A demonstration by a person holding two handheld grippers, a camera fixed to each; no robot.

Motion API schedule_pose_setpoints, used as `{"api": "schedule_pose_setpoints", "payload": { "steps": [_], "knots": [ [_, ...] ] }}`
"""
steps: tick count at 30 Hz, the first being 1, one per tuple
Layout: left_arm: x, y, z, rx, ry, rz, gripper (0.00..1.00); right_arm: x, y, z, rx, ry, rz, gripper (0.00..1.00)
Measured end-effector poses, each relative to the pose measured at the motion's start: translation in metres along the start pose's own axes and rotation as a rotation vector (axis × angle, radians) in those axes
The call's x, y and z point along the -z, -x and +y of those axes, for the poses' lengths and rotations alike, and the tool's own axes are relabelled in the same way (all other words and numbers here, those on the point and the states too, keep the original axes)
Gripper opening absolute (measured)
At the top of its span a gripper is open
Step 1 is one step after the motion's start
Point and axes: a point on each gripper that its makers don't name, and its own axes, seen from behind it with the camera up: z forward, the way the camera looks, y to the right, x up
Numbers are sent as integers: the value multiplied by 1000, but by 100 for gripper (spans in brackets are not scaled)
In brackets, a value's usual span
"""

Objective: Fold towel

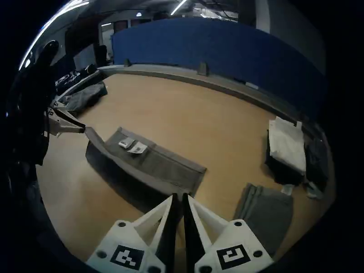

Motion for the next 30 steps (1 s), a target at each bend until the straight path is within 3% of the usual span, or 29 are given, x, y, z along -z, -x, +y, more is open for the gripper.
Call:
{"api": "schedule_pose_setpoints", "payload": {
  "steps": [14, 24, 30],
  "knots": [
    [-57, 3, -18, -40, -31, -32, 9, -54, 11, 18, -66, 24, -68, 9],
    [-68, 5, -23, -32, -39, -48, 10, -65, 11, 24, -90, 36, -84, 9],
    [-75, 5, -28, -31, -60, -56, 13, -71, 13, 26, -110, 58, -114, 16]
  ]
}}
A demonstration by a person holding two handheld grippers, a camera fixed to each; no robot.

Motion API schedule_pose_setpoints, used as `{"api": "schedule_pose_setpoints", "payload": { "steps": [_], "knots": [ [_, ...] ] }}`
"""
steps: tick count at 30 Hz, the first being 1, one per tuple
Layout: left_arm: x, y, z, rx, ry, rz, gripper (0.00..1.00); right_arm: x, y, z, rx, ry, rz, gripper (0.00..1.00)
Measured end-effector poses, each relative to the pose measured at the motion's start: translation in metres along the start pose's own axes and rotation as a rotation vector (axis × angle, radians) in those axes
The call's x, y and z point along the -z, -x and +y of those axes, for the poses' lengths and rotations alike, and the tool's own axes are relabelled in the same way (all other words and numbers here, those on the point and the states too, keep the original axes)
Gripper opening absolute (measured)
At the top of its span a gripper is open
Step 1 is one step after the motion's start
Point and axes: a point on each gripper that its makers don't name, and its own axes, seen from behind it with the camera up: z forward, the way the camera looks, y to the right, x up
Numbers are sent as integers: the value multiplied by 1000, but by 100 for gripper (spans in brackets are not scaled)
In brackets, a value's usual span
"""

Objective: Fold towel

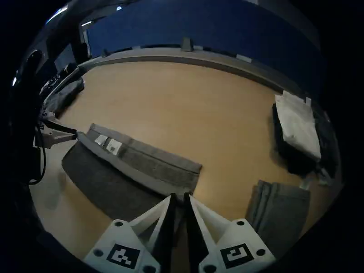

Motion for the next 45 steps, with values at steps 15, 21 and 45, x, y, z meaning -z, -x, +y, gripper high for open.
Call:
{"api": "schedule_pose_setpoints", "payload": {
  "steps": [15, 21, 45],
  "knots": [
    [-1, -12, -18, 9, -77, 24, 66, -1, -9, 15, -1, 80, 15, 85],
    [3, -15, -18, 17, -75, 34, 93, 3, -11, 17, -16, 82, 29, 94],
    [48, 36, -8, 97, -83, 33, 95, 28, 34, -7, 11, 15, 9, 94]
  ]
}}
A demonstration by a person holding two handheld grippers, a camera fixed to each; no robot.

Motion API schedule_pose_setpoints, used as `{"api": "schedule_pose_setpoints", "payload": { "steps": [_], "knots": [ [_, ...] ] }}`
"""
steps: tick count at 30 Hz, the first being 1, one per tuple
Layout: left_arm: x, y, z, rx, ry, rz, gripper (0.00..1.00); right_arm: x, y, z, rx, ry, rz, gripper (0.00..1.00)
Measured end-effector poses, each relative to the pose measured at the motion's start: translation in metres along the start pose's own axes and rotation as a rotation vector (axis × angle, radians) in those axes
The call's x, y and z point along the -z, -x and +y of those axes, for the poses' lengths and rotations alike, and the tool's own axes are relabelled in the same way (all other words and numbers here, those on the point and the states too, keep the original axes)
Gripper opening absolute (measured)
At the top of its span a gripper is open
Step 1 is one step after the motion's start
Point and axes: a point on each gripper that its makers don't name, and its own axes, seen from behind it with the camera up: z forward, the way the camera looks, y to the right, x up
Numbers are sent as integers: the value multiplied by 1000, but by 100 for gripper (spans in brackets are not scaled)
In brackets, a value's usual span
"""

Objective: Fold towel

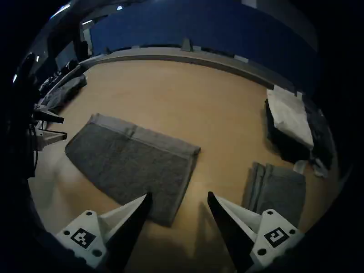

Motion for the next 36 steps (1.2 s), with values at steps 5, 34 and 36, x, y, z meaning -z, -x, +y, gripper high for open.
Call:
{"api": "schedule_pose_setpoints", "payload": {
  "steps": [5, 34, 36],
  "knots": [
    [16, 26, -1, 32, -15, -13, 95, 7, 16, -6, -4, -19, 4, 94],
    [70, 75, -54, 321, -237, 78, 95, 5, 39, -23, 128, -94, -38, 91],
    [74, 81, -58, 343, -239, 81, 95, 5, 40, -24, 140, -100, -42, 90]
  ]
}}
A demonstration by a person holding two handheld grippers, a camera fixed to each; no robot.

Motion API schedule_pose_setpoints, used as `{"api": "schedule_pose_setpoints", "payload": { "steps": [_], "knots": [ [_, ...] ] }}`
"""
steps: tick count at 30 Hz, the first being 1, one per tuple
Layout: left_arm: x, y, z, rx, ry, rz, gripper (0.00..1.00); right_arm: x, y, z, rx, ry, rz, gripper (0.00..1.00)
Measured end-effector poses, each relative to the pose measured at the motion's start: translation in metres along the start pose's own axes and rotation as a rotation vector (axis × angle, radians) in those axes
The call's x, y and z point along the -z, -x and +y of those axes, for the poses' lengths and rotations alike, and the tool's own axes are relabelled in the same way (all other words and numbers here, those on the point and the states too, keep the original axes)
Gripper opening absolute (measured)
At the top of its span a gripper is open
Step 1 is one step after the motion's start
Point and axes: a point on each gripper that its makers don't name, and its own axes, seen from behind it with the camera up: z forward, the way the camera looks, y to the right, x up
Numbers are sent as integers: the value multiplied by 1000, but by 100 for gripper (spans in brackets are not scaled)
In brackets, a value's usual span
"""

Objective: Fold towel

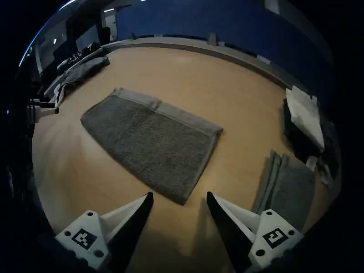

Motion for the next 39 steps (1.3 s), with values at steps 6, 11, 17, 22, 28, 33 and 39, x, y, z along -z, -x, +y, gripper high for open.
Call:
{"api": "schedule_pose_setpoints", "payload": {
  "steps": [6, 11, 17, 22, 28, 33, 39],
  "knots": [
    [8, 6, -21, 2, -22, 9, 95, -2, 2, -3, 34, -14, -18, 81],
    [14, 6, -31, 8, -30, 15, 95, -4, 4, -4, 46, -19, -37, 59],
    [21, 3, -35, 7, -19, 32, 95, -8, 10, 0, 45, -9, -59, 30],
    [23, 4, -41, -13, -19, 36, 95, -9, 13, 1, 30, -13, -64, 14],
    [24, 5, -44, -13, -19, 32, 95, -10, 13, 0, 14, -19, -64, 6],
    [25, 6, -43, -18, -19, 32, 95, -8, 11, 0, 19, -17, -63, 5],
    [24, 9, -42, -19, -17, 31, 95, -4, 3, -1, 26, -12, -44, 4]
  ]
}}
